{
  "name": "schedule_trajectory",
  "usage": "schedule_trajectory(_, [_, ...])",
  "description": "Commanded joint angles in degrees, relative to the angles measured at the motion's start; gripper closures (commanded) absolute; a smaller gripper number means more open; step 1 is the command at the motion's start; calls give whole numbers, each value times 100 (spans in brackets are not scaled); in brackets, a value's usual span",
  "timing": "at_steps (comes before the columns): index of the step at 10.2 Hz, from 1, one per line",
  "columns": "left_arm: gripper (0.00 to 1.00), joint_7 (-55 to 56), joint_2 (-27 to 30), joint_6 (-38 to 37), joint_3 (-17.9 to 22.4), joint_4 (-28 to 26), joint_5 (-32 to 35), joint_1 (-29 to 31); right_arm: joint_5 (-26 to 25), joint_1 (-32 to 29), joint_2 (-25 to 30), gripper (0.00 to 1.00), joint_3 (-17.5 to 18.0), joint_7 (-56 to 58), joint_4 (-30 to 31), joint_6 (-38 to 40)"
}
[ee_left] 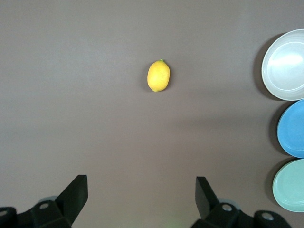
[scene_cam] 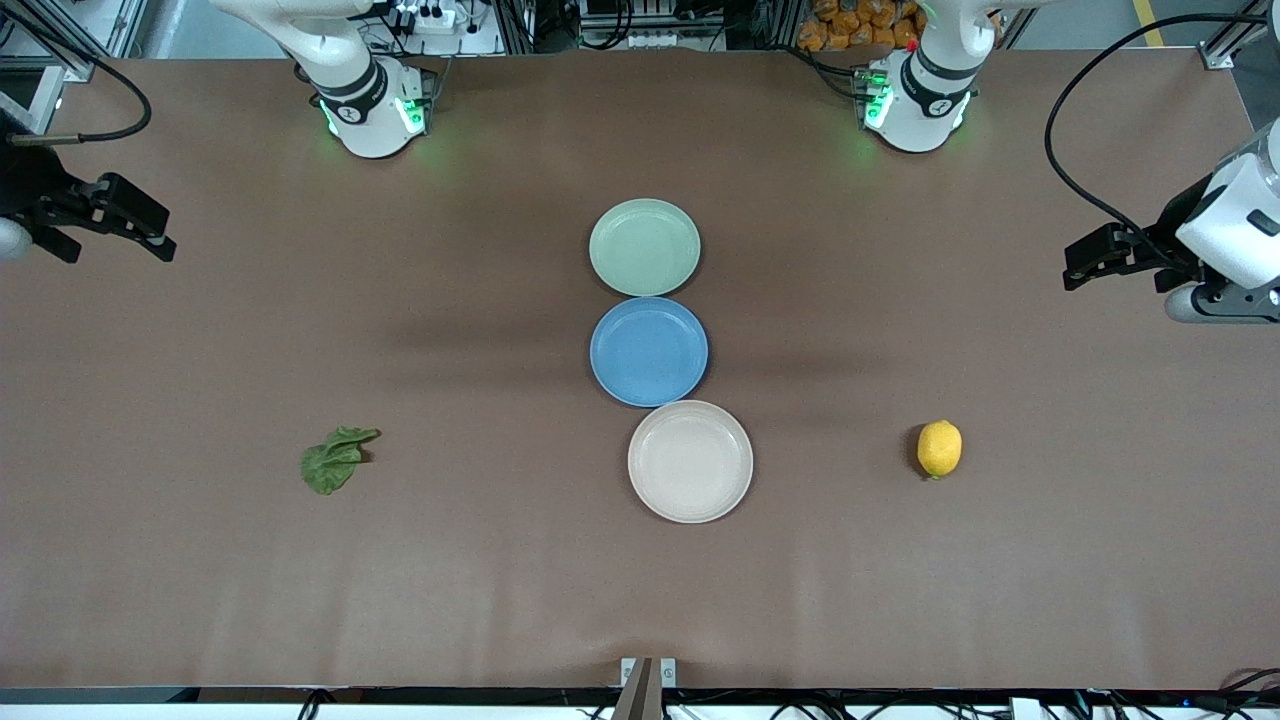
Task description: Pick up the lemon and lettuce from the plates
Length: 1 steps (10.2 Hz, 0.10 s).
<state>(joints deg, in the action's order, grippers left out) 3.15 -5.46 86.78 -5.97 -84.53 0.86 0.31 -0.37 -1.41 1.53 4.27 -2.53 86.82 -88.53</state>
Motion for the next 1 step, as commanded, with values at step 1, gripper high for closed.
schedule_trajectory(1, [0, -78, -8, 23, -36, 33, -68, 57, 46, -8, 23, 0, -14, 42, -51, 81])
